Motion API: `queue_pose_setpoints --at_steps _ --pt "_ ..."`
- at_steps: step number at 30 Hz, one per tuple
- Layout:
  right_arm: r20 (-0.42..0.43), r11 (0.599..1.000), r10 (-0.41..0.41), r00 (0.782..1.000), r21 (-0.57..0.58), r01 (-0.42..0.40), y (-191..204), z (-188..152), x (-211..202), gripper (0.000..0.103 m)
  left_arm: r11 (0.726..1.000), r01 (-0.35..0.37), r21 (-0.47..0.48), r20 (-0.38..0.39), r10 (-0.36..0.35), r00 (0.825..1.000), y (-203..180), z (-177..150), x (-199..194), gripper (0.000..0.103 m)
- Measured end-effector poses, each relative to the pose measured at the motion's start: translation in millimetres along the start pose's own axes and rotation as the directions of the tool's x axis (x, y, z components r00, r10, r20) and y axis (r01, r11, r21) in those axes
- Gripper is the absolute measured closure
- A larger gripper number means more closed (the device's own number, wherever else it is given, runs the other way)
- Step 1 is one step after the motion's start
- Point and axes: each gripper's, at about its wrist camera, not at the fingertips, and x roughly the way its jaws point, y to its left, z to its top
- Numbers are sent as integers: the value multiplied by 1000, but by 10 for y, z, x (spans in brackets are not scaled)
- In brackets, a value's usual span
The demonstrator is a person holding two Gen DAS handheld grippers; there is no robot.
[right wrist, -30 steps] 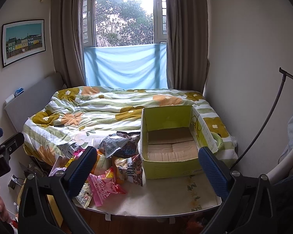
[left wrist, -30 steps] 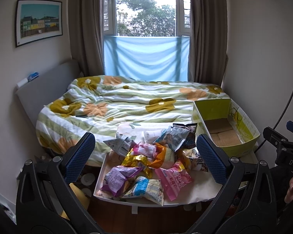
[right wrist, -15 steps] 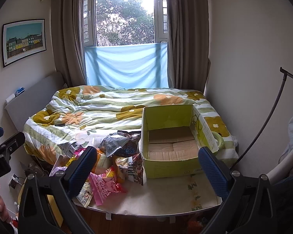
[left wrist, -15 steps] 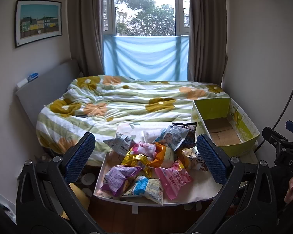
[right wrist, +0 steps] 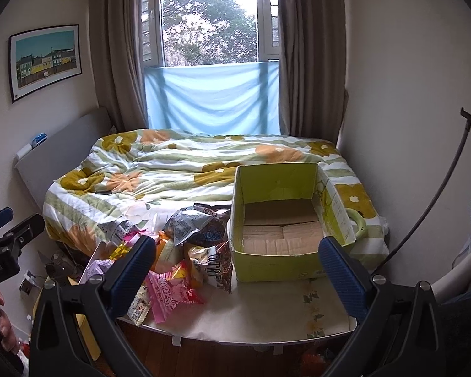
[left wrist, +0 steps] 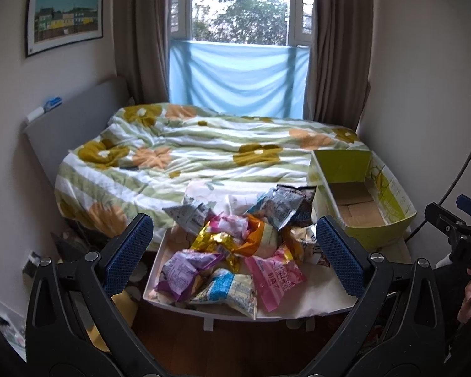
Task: Organize snacks
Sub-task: 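Grasp the blue-and-cream biscuit bag with the left tool while the right tool grasps the pink candy bag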
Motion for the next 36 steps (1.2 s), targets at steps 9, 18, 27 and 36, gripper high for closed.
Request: queue_pose_setpoints --at_steps 9,18,27,36 --pt "-140 985 174 975 2 -175 5 -288 601 0 999 23 33 -193 -16 981 111 -526 533 1" --pt "-275 969 239 931 8 -246 224 -573 1295 0 992 123 12 -383 -109 917 164 -997 1329 1" --pt "-411 949 287 865 0 -315 474 -912 1987 0 981 165 100 -504 -93 859 93 -1298 1998 1" --pt "-526 910 373 764 46 -413 574 -1115 2489 0 958 173 227 -566 -15 824 -56 -1506 2384 1"
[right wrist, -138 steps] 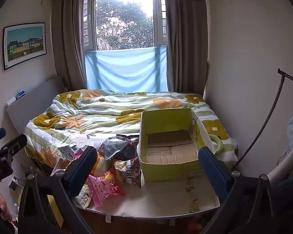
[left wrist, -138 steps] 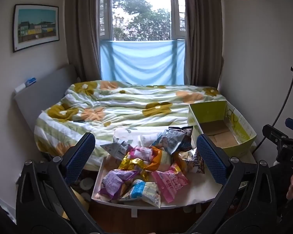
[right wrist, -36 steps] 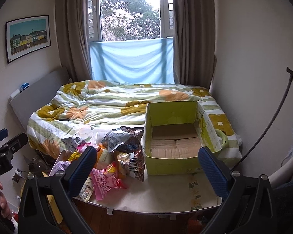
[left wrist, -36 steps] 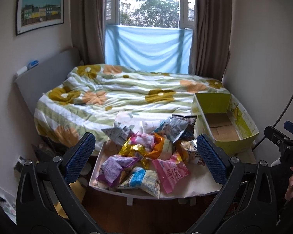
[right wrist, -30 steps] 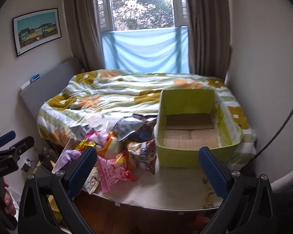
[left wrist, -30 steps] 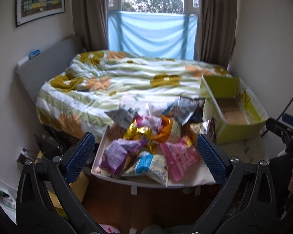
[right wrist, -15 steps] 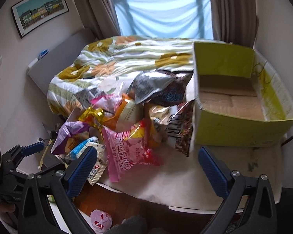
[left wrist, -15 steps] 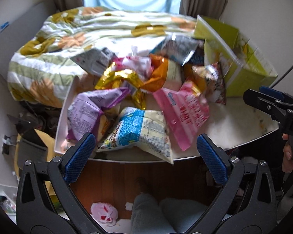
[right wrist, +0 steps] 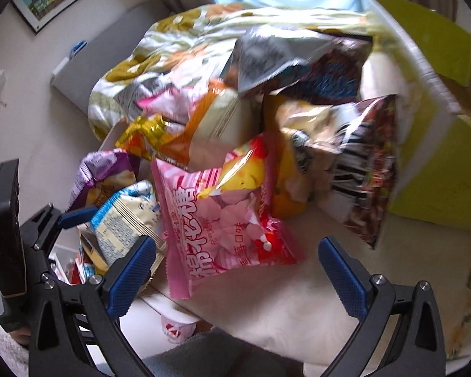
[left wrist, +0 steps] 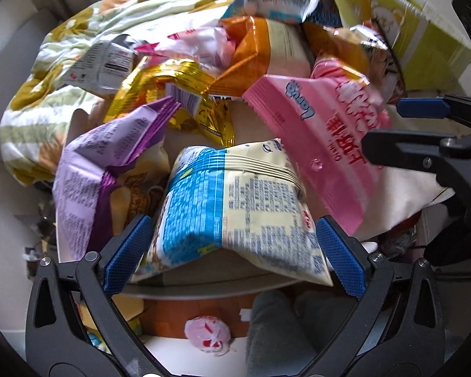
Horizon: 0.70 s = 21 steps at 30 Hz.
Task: Organize snacks
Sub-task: 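Grasp the blue-and-cream biscuit bag with the left tool while the right tool grasps the pink candy bag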
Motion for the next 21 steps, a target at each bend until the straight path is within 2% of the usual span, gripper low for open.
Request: queue_pose_setpoints --at_steps 9,11,21 --pt "-63 995 59 996 -72 -64 33 58 367 0 998 -44 53 -50 47 998 -47 129 254 1" --pt "-68 994 64 996 -88 -70 34 75 427 0 997 -57 61 -62 61 996 -32 133 300 5" --pt "-88 991 101 991 -83 -108 46 132 561 0 999 -33 39 -62 35 997 4 69 203 19"
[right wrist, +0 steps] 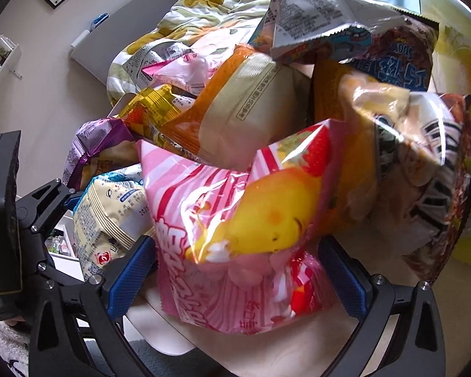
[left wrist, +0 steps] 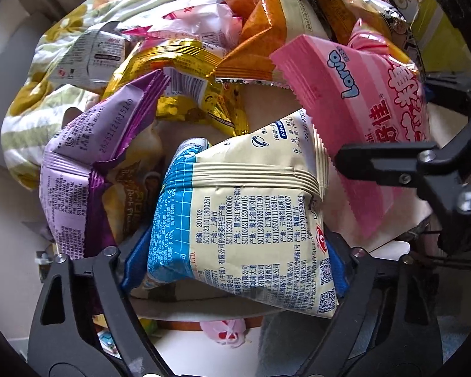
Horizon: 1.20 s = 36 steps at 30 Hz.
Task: Organize snacks
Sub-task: 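Grasp the blue-and-cream biscuit bag with the left tool while the right tool grasps the pink candy bag, then carry both bags over the cardboard box and open both tools to drop them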
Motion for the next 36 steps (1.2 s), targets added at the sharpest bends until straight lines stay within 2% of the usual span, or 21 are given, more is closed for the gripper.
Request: queue_pose_setpoints --at_steps 1,4,5,8,15,21,27,32,36 --pt "-5 1000 -3 1000 -1 3 7 2 24 0 1000 2 -4 0 -2 1000 16 -4 -9 21" --pt "-9 1000 -16 1000 -26 16 47 -10 38 11 1000 11 -18 0 -11 1000 52 -15 -35 23" --pt "-12 999 -18 1000 -28 17 57 -15 35 20 1000 15 -24 3 -15 1000 67 -16 -44 24" --pt "-14 999 -45 999 -22 44 79 -41 14 26 999 28 -25 10 -28 1000 132 -6 -79 27" --pt "22 998 -61 998 27 60 121 -121 -225 27 997 66 -25 53 -65 996 163 61 -263 28" --pt "61 994 -94 994 61 90 154 -108 -523 27 994 107 -11 106 -105 989 171 146 -567 28" --pt "126 983 -163 979 105 150 218 -14 -1030 27 986 169 0 208 -165 964 69 263 -1048 28" --pt "204 965 -240 949 158 210 168 120 -1516 27 980 188 59 303 -197 932 -78 606 -1422 28" --pt "253 950 -287 924 199 240 -28 247 -1848 27 979 187 85 362 -206 909 -220 1050 -1632 28"
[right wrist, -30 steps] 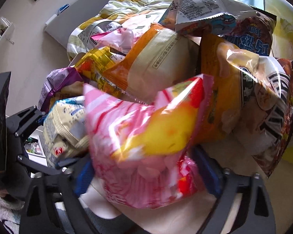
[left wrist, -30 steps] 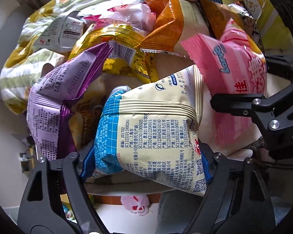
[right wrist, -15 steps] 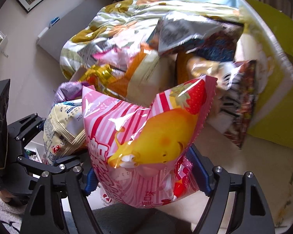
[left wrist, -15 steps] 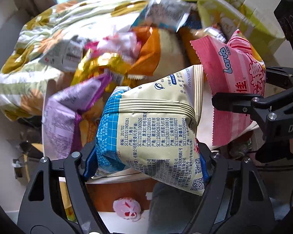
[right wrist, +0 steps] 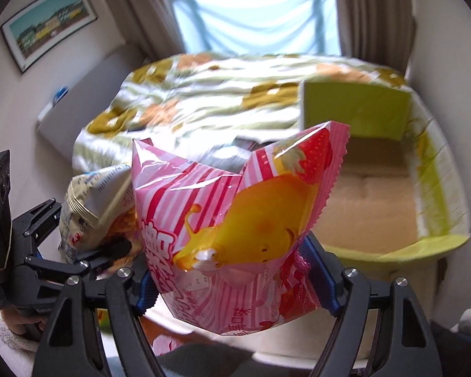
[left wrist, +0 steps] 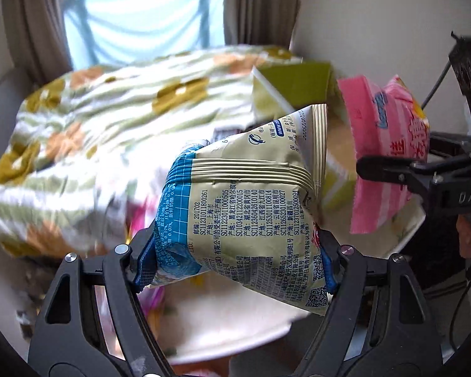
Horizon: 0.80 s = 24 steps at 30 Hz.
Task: Organize snacks
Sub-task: 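Carry both bags over the cardboard box and open both tools to drop them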
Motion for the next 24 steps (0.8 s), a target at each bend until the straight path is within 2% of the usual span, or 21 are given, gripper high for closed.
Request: queue_pose_setpoints --at_steps 6,10,14,20,24 --pt "42 998 -51 998 36 50 -538 322 -150 27 1000 -4 -9 52 4 999 -301 795 241 28" --pt "37 998 -65 997 27 64 -910 538 -149 27 1000 -8 -29 53 10 999 -629 1332 580 27" --pt "24 997 -69 997 45 68 -1362 713 -129 27 999 -31 -25 23 32 999 -951 1768 1032 27" --pt "-28 993 -106 994 56 107 -1928 940 64 27 998 -58 -30 -65 56 996 -1337 2107 1749 27" --pt "-62 992 -108 992 58 112 -2175 984 195 27 997 -73 -25 -125 70 990 -1488 2188 2140 27"
